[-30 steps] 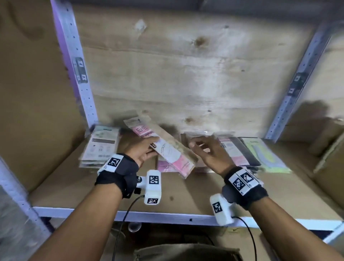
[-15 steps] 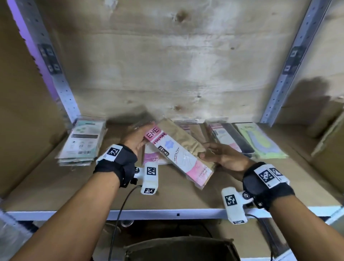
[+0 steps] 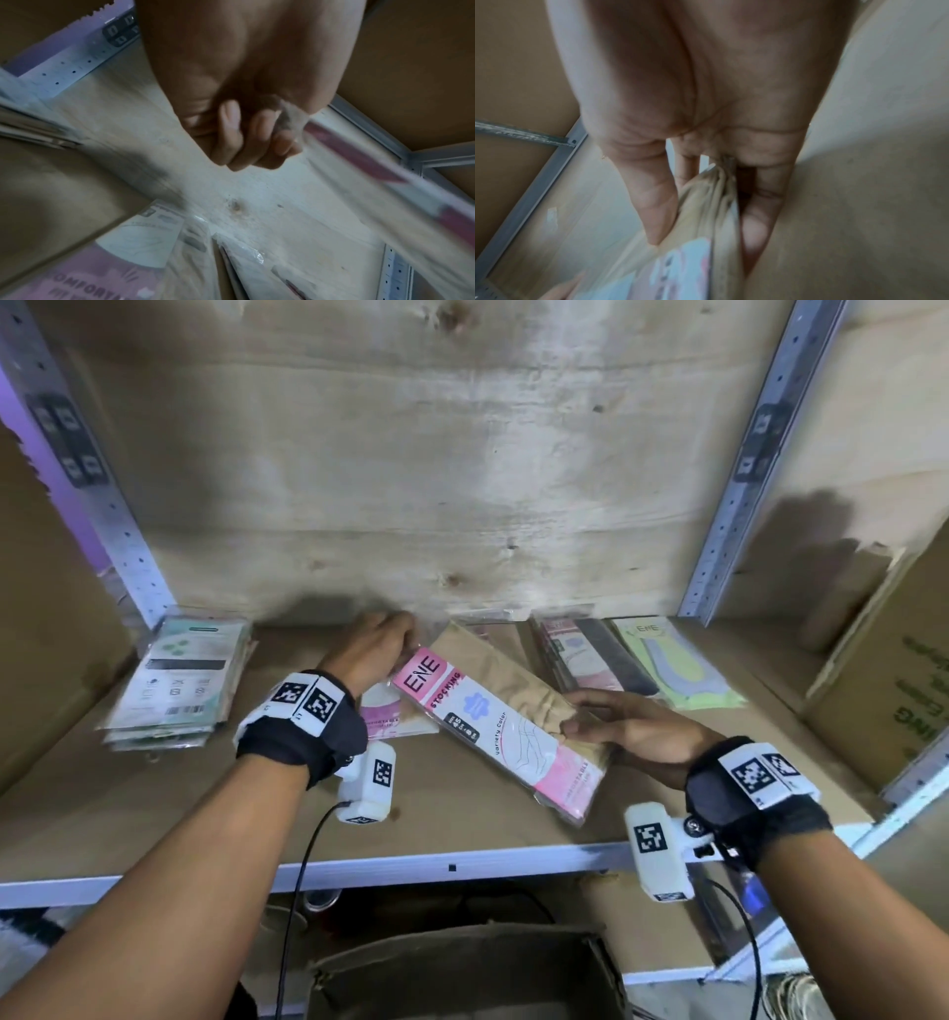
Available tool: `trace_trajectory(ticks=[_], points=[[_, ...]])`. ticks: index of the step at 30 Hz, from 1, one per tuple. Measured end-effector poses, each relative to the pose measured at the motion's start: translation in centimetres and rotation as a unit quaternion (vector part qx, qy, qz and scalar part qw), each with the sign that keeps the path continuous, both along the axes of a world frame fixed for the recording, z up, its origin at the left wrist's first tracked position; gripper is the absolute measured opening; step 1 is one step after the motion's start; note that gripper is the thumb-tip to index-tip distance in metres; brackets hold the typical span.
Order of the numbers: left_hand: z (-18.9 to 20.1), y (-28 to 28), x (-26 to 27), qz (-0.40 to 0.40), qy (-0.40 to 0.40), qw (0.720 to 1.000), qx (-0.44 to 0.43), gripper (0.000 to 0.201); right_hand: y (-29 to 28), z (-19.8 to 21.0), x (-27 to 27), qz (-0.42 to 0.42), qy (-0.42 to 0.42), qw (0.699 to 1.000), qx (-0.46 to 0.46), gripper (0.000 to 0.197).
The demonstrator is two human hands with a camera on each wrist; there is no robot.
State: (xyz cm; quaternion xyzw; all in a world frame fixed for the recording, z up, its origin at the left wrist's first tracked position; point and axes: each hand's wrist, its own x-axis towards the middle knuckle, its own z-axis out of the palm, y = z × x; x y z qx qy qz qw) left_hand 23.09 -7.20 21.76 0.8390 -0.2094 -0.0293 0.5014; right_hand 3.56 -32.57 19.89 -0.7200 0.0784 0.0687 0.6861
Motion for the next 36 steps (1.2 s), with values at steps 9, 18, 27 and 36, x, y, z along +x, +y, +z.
trace_trajectory(ticks=[9,18,27,36], points=[[-1.8,-2.1,0.5,-0.030,0.011,0.998,-0.057,0.052,-2.2,0.1,-1.8,-0.008,-0.004,1.000,-0.023,0.034],[-2.5,-4.3,-1.2,-0.029,0.093,0.993,-0.061,0.059,-4.5,0.9,-2.7,-0.207,-0.036,0.978,-0.008,0.042],[-2.5,-5.6,-2.4,-0.032,0.149,0.981,-0.121,0.065,-5.0,1.4,-2.7,-0.282,-0.081,0.955,0.032,0.038],[-1.8,-5.0,-3.6,-0.055,0.239,0.935,-0.257,0.048,-4.2,1.7,-2.0,-0.265,-0.085,0.959,0.057,0.034]])
